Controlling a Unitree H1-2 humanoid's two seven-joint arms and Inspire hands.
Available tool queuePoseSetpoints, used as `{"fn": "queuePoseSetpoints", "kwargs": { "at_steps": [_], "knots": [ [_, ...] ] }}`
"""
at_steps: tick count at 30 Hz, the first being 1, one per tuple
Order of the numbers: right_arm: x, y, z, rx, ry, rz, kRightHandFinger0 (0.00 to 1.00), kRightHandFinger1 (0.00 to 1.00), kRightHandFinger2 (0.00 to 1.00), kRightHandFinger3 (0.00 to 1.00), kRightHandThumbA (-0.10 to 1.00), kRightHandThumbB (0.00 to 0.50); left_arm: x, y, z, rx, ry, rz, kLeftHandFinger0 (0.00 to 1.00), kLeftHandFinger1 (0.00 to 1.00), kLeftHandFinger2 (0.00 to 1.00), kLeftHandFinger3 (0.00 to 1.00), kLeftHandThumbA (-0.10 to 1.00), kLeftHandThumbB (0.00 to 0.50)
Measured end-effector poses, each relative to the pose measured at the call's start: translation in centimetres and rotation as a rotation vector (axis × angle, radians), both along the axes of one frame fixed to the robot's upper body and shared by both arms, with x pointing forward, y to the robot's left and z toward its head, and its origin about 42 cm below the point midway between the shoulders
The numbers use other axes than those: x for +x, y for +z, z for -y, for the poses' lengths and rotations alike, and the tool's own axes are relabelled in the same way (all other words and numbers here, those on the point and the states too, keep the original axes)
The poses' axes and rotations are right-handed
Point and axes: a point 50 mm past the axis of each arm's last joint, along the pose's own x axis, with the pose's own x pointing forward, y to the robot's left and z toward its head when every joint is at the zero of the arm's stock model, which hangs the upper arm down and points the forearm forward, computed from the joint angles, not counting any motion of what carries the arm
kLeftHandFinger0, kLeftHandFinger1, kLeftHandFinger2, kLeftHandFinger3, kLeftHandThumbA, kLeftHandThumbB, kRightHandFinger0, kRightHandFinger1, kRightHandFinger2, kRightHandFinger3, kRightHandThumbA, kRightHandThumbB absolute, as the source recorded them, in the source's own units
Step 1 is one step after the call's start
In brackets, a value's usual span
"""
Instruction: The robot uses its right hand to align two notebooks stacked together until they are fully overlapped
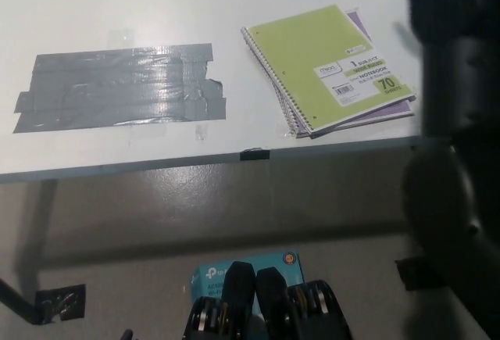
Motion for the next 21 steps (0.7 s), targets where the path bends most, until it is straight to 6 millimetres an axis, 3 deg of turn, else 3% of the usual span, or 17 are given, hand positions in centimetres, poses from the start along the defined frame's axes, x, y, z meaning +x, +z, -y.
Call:
{"fn": "queuePoseSetpoints", "kwargs": {
  "at_steps": [1, 2, 3, 5, 6, 7, 8, 9, 10, 11, 12, 15, 16, 17, 20, 21],
  "knots": [
    [-0.3, -1.2, 1.1, 0.002, -0.011, -0.008, 1.0, 1.0, 1.0, 1.0, 1.0, 0.254, 0.0, 0.0, 0.0, 0.0, 0.0, 0.0, 0.61, 0.59, 0.68, 1.0, 1.0, 0.5],
    [-0.6, -2.7, 2.3, 0.005, -0.024, -0.019, 1.0, 1.0, 1.0, 1.0, 1.0, 0.258, 0.0, 0.0, 0.0, 0.0, 0.0, 0.0, 0.69, 0.64, 0.7, 1.0, 1.0, 0.5],
    [-1.0, -4.5, 3.6, 0.009, -0.039, -0.038, 1.0, 1.0, 1.0, 1.0, 1.0, 0.306, 0.1, 0.0, 0.0, 0.0, 0.0, 0.001, 0.78, 0.69, 0.72, 1.0, 1.0, 0.5],
    [-2.0, -8.1, 6.0, 0.019, -0.065, -0.076, 1.0, 1.0, 1.0, 1.0, 1.0, 0.332, 0.1, 0.0, 0.0, 0.0, -0.001, 0.002, 0.77, 0.7, 0.72, 1.0, 1.0, 0.5],
    [-2.5, -9.5, 6.8, 0.022, -0.075, -0.092, 1.0, 1.0, 1.0, 1.0, 1.0, 0.301, 0.1, 0.0, 0.0, 0.0, -0.001, 0.002, 0.83, 0.71, 0.73, 1.0, 1.0, 0.5],
    [-3.4, -12.1, 8.2, 0.026, -0.091, -0.126, 1.0, 1.0, 1.0, 1.0, 1.0, 0.299, 0.1, 0.0, 0.0, 0.0, -0.001, 0.001, 0.83, 0.71, 0.73, 1.0, 1.0, 0.5],
    [-3.7, -12.9, 8.7, 0.027, -0.097, -0.136, 1.0, 1.0, 1.0, 1.0, 1.0, 0.252, 0.2, 0.0, 0.0, 0.0, -0.001, 0.002, 0.83, 0.69, 0.71, 1.0, 1.0, 0.5],
    [-5.0, -15.9, 10.1, 0.031, -0.116, -0.179, 1.0, 1.0, 1.0, 1.0, 1.0, 0.236, 0.2, 0.1, 0.0, 0.0, -0.001, 0.004, 0.83, 0.69, 0.7, 1.0, 1.0, 0.5],
    [-6.2, -18.4, 11.1, 0.034, -0.13, -0.219, 1.0, 1.0, 1.0, 1.0, 1.0, 0.149, 0.3, 0.1, 0.0, 0.001, -0.002, 0.004, 0.79, 0.69, 0.71, 1.0, 1.0, 0.5],
    [-7.6, -20.7, 12.1, 0.037, -0.143, -0.252, 1.0, 1.0, 1.0, 1.0, 1.0, 0.152, 0.3, 0.1, 0.0, 0.001, -0.002, 0.004, 0.78, 0.7, 0.71, 1.0, 1.0, 0.5],
    [-9.1, -22.7, 13.1, 0.04, -0.156, -0.283, 1.0, 1.0, 1.0, 1.0, 1.0, 0.192, 0.3, 0.1, 0.0, 0.001, -0.002, 0.005, 0.85, 0.72, 0.75, 1.0, 1.0, 0.5],
    [-13.8, -28.1, 15.1, 0.04, -0.188, -0.37, 1.0, 1.0, 1.0, 1.0, 1.0, 0.16, 0.4, 0.1, 0.0, 0.001, -0.002, 0.008, 0.84, 0.71, 0.74, 1.0, 1.0, 0.5],
    [-16.4, -30.8, 16.0, 0.042, -0.201, -0.423, 1.0, 1.0, 1.0, 1.0, 1.0, 0.16, 0.4, 0.1, 0.0, 0.002, -0.002, 0.008, 0.96, 0.74, 0.74, 1.0, 1.0, 0.5],
    [-18.3, -32.4, 16.5, 0.039, -0.211, -0.458, 1.0, 1.0, 1.0, 1.0, 1.0, 0.157, 0.4, 0.2, 0.0, 0.002, -0.001, 0.008, 1.0, 0.74, 0.74, 1.0, 1.0, 0.5],
    [-25.0, -36.6, 17.5, 0.022, -0.214, -0.555, 1.0, 1.0, 1.0, 1.0, 1.0, 0.19, 0.4, 0.2, -0.2, 0.006, 0.0, 0.009, 1.0, 0.75, 0.74, 1.0, 1.0, 0.5],
    [-26.9, -37.6, 17.5, 0.015, -0.202, -0.581, 1.0, 1.0, 1.0, 1.0, 1.0, 0.18, 0.4, 0.3, -0.3, 0.008, 0.003, 0.011, 1.0, 0.77, 0.76, 1.0, 1.0, 0.5]
  ]
}}
